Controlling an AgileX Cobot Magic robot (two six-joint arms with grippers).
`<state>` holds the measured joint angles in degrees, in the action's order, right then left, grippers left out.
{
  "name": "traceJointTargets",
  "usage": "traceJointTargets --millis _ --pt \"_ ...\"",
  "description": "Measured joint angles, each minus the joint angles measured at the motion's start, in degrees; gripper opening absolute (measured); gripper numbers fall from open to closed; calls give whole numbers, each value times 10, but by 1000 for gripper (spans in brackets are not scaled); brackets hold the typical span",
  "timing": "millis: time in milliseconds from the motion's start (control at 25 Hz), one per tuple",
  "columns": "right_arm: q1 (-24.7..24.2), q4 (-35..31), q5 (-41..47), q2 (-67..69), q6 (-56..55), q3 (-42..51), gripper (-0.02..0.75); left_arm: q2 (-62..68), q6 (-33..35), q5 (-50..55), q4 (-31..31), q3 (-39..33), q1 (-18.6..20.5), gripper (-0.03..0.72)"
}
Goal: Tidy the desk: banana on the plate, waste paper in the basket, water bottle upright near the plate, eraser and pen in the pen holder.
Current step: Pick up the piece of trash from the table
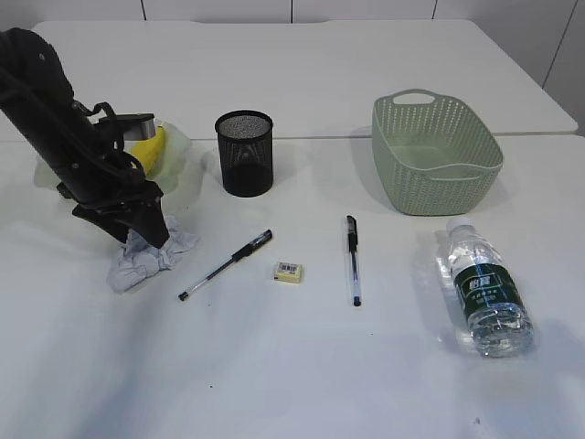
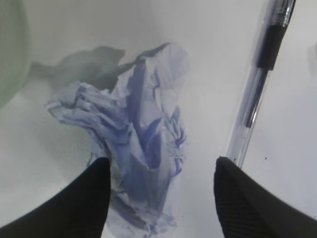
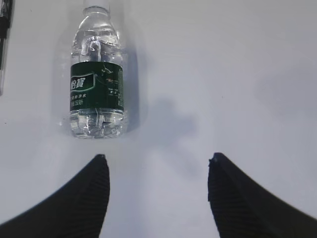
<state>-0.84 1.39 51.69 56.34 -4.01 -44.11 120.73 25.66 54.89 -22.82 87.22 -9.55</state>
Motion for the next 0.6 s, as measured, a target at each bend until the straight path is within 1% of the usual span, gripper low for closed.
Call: traceJointTargets --millis 160,320,440,560,600 --pt "0 0 0 0 0 0 465 14 0 -14 0 0 0 445" --pt "0 0 0 0 0 0 465 24 0 -16 0 0 0 372" --pt "0 0 0 0 0 0 465 24 0 -16 -1 0 0 251" --pt "0 0 0 0 0 0 465 24 0 -16 -2 0 0 91" --pt "2 0 0 0 0 0 465 24 0 -16 -2 0 0 52"
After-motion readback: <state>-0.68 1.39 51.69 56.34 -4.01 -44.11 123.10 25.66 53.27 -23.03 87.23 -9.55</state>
